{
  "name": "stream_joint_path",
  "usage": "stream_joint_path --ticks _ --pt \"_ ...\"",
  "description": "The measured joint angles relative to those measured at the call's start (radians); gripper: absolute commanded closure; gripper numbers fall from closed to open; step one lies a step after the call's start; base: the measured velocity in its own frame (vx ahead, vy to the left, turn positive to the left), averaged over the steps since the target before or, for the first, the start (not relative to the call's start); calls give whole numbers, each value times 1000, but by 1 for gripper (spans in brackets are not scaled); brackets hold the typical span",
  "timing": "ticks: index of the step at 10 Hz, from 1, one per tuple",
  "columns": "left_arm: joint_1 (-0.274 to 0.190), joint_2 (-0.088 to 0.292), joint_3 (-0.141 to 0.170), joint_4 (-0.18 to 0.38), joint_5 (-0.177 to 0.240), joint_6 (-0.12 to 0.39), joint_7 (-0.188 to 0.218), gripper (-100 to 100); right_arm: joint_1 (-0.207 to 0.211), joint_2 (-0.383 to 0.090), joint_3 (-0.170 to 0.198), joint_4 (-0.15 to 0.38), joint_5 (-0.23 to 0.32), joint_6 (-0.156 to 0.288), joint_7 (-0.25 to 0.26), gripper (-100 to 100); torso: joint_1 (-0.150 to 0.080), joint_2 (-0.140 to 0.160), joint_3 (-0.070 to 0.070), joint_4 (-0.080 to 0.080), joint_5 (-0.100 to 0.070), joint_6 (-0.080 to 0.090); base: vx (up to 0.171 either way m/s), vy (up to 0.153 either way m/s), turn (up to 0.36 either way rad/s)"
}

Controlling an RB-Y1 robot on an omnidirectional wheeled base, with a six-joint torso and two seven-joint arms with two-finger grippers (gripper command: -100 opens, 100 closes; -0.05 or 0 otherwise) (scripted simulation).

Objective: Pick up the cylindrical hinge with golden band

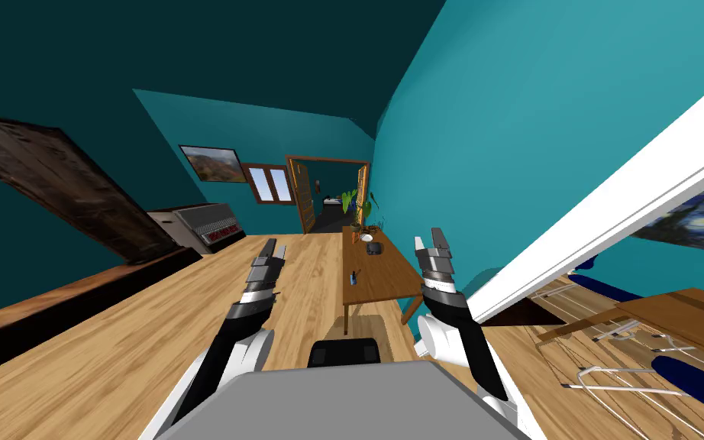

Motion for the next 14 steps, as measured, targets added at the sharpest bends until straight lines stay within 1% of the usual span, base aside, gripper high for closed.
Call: stream_joint_path --ticks 1,2,3,4,5,6,7,8,9,10,12,13,14 --pt "2 26 1 6 -1 10 4 -100 0 0 0 0 0 0 0 0 -1 0 0 0 0 0 -14 -29 -181" --pt "-1 53 7 23 0 21 10 -100 0 0 0 0 0 0 0 0 -1 1 0 0 0 0 -16 -33 -217" --pt "4 72 6 32 -3 34 15 -100 0 0 0 0 0 0 0 0 -2 1 1 0 0 0 -19 -39 -185" --pt "15 85 -2 53 -9 36 16 -100 0 0 0 0 0 0 0 0 -2 1 1 0 0 0 -17 -45 -235" --pt "29 102 -4 61 -12 46 21 -100 0 0 0 0 0 0 0 0 -3 1 1 0 -1 0 -15 -46 -300" --pt "28 124 4 80 -11 65 32 -100 0 0 0 0 0 0 0 0 -3 1 1 0 -1 1 -15 -44 -250" --pt "39 144 8 88 -12 89 44 -100 0 0 0 0 0 0 0 0 -3 1 1 0 -1 0 -14 -56 -262" --pt "39 153 4 118 -19 105 49 -100 0 0 0 0 0 0 0 0 -3 1 1 0 -1 0 -16 -69 -355" --pt "41 171 8 135 -22 132 59 -100 0 0 0 0 0 0 0 0 -4 1 1 0 -1 1 -18 -63 -355" --pt "42 179 4 153 -29 163 65 -100 0 0 0 0 0 0 0 0 -4 2 1 0 -1 0 -7 -69 -377" --pt "47 218 18 217 -30 202 92 -100 0 0 0 0 0 0 0 0 -4 1 1 0 -1 1 -13 -74 -413" --pt "58 223 11 224 -40 236 99 -100 0 0 0 0 0 0 0 0 -5 2 1 0 -1 0 -7 -81 -345" --pt "74 249 19 252 -39 255 115 -100 0 0 0 0 0 0 0 0 -4 2 1 0 -1 0 -4 -88 -417"
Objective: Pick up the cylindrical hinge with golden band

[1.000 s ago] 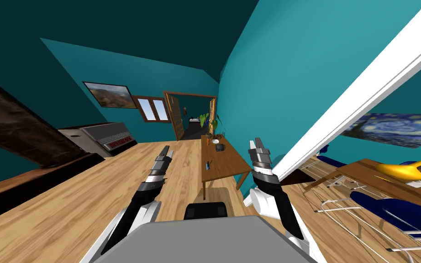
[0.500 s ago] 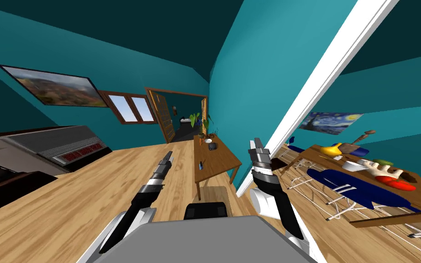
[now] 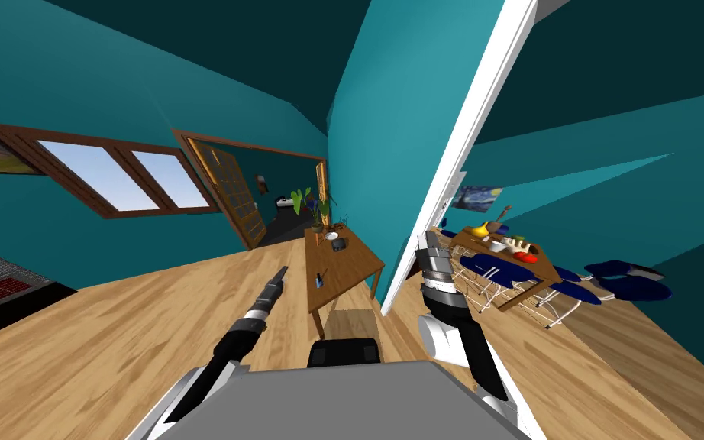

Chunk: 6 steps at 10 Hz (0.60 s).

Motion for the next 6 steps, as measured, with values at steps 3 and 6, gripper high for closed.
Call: stream_joint_path --ticks 3,6 --pt "16 31 -1 63 -15 67 27 -100 0 0 0 0 0 0 0 0 2 0 0 0 0 -1 5 -55 -253" --pt "20 65 2 132 -24 124 52 -100 0 0 0 0 0 0 0 0 2 0 0 0 0 -1 8 -54 -280"
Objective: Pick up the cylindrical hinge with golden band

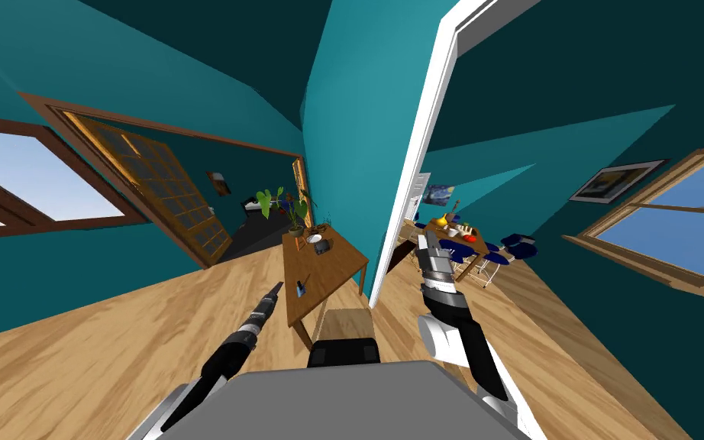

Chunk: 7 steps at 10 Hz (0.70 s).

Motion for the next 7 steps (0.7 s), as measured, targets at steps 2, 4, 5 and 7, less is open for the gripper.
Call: stream_joint_path --ticks 2,4,5,7 --pt "35 22 0 24 -11 48 15 -100 0 0 0 0 0 0 0 0 -1 0 0 0 0 1 12 -77 -439" --pt "36 58 6 82 -12 82 40 -100 0 0 0 0 0 0 0 0 -1 0 0 0 0 0 13 -56 -215" --pt "40 68 5 103 -18 106 45 -100 0 0 0 0 0 0 0 0 -1 0 0 0 0 0 18 -72 -431" --pt "43 92 8 159 -25 142 62 -100 0 0 0 0 0 0 0 0 0 0 0 0 0 0 19 -41 -229"
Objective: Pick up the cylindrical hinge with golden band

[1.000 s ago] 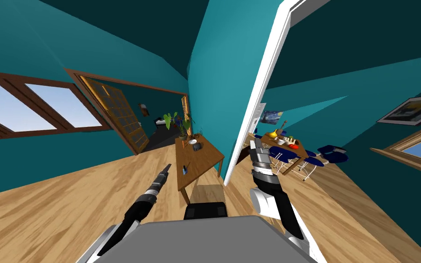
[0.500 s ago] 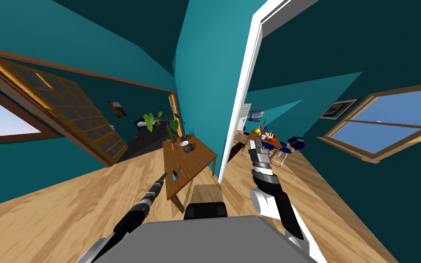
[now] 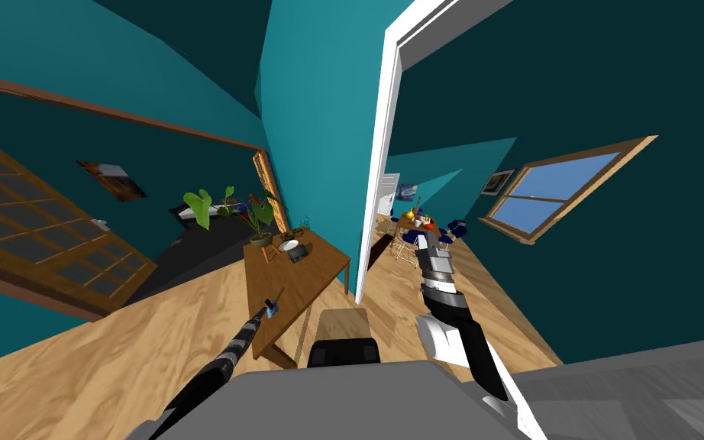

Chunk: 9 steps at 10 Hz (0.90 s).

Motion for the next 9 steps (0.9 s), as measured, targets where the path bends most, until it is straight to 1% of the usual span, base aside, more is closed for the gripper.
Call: stream_joint_path --ticks 1,2,3,4,5,6,7,8,9 --pt "5 9 -1 17 -5 25 6 -100 0 0 0 0 0 0 0 0 0 0 0 0 0 1 29 -63 -433" --pt "-1 26 -2 50 -10 59 16 -100 0 0 0 0 0 0 0 0 -1 -1 0 0 0 1 30 -81 -466" --pt "-18 70 3 134 0 67 36 -100 0 0 0 0 0 0 0 0 -1 -1 0 0 0 1 25 -42 -115" --pt "3 75 3 119 -3 91 44 -100 0 0 0 0 0 0 0 0 -1 0 0 0 0 -1 27 -36 -224" --pt "16 69 3 125 -19 121 45 -100 0 0 0 0 0 0 0 0 0 0 0 0 0 0 30 -62 -453" --pt "22 99 1 138 -14 162 56 -100 0 0 0 0 0 0 0 0 -1 0 0 0 0 1 25 -35 -144" --pt "29 103 4 155 -19 176 63 -100 0 0 0 0 0 0 0 0 0 0 0 0 0 -1 30 -35 -210" --pt "32 111 5 181 -26 188 68 -100 0 0 0 0 0 0 0 0 0 0 0 0 0 0 42 -53 -391" --pt "35 133 6 215 -26 208 78 -100 0 0 0 0 0 0 0 0 0 -1 0 0 0 0 40 -64 -406"
